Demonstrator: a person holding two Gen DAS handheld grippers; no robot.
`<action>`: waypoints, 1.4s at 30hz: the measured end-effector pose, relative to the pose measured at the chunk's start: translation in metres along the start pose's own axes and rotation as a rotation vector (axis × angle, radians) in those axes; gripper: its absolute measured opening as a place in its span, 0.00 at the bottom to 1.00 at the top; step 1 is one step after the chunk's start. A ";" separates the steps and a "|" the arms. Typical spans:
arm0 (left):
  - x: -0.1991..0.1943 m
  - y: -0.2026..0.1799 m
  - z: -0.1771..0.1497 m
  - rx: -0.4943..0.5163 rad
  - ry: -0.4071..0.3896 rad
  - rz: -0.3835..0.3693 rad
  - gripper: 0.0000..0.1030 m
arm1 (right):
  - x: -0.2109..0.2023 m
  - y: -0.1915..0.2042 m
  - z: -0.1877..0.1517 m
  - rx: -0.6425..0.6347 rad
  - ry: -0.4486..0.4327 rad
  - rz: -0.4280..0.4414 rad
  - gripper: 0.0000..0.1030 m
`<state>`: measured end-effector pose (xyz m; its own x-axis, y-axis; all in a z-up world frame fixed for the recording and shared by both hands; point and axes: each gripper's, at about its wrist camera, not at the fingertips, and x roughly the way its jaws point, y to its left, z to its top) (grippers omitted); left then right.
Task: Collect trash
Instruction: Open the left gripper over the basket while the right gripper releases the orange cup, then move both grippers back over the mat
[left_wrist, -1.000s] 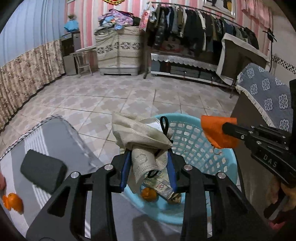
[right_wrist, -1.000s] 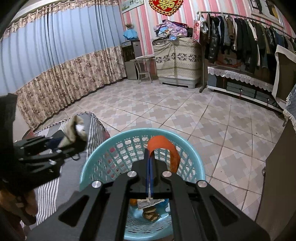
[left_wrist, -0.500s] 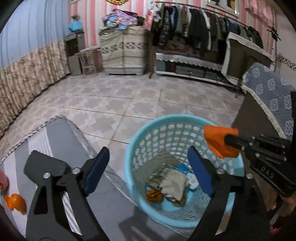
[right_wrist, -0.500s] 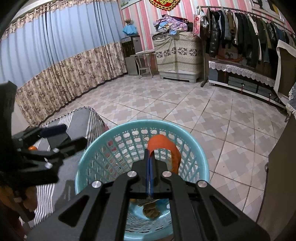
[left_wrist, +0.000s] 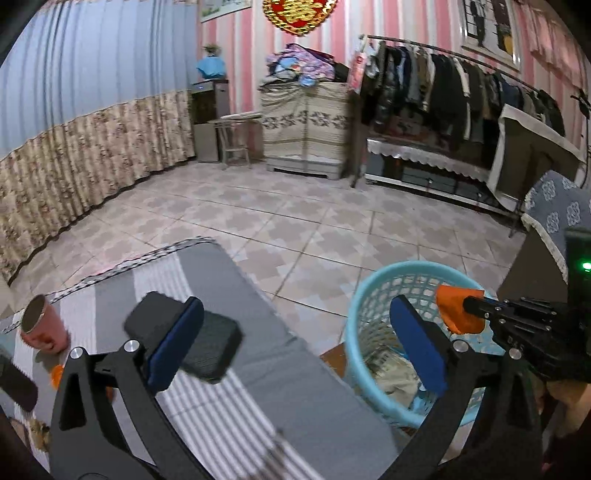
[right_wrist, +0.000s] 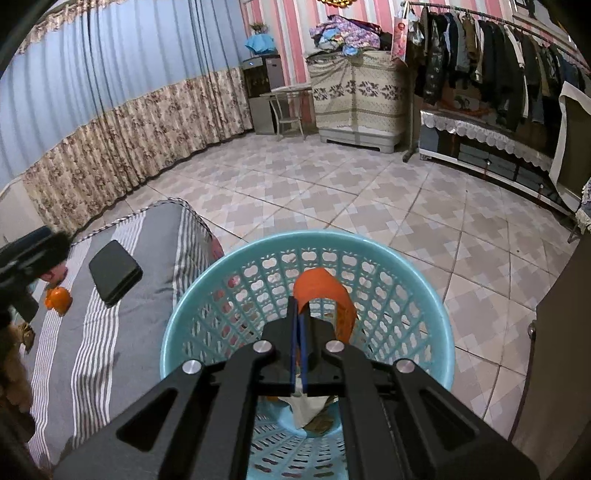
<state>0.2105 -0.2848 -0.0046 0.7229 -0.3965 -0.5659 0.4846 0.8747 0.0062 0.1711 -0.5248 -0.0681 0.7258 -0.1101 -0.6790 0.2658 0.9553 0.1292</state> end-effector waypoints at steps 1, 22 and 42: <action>-0.004 0.007 0.000 -0.006 -0.002 0.012 0.95 | 0.003 0.001 0.000 0.002 0.009 -0.005 0.02; -0.065 0.087 -0.017 -0.111 -0.049 0.124 0.95 | -0.019 0.040 0.003 0.007 -0.029 -0.046 0.91; -0.131 0.189 -0.077 -0.221 -0.071 0.298 0.95 | -0.053 0.162 -0.029 -0.130 -0.156 0.054 0.96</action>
<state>0.1692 -0.0461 0.0073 0.8524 -0.1269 -0.5072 0.1354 0.9906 -0.0203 0.1577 -0.3561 -0.0318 0.8289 -0.0897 -0.5521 0.1474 0.9872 0.0609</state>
